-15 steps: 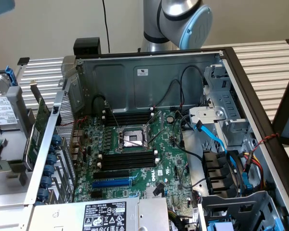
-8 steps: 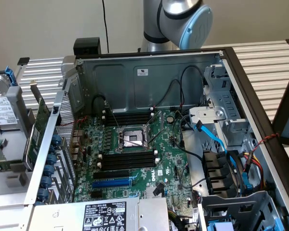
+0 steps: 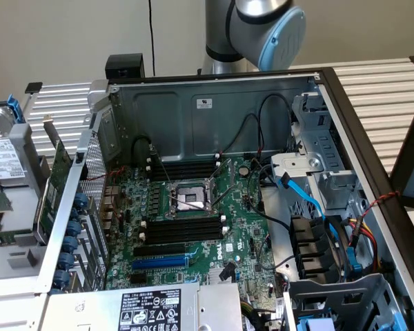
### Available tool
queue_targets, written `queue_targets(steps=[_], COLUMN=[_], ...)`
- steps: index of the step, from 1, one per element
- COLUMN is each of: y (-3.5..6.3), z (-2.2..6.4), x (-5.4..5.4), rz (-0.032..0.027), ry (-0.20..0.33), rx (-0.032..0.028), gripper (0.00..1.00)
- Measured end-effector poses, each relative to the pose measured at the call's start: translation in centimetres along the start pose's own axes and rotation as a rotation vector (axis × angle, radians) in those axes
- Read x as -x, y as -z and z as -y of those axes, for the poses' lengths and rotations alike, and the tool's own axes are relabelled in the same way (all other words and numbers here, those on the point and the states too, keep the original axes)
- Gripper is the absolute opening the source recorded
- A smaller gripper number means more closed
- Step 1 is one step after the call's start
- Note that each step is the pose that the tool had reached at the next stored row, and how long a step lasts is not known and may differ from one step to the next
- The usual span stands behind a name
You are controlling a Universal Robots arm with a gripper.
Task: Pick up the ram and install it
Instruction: 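Pick up the ram and move it above insertion slot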
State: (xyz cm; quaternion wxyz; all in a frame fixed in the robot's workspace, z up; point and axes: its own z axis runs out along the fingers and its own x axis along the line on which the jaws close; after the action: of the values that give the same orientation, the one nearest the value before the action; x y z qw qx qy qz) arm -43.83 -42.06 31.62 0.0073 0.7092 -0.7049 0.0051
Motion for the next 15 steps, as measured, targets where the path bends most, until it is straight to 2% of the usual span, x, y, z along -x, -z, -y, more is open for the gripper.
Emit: queue_targets(steps=[5,15], y=[2.23,6.64], z=[1.45,4.95], x=[-0.5,-2.0], rz=[-0.0001,0.0000], ry=[0.000,0.000], rx=[0.0002,0.0010], gripper=[0.13,0.13])
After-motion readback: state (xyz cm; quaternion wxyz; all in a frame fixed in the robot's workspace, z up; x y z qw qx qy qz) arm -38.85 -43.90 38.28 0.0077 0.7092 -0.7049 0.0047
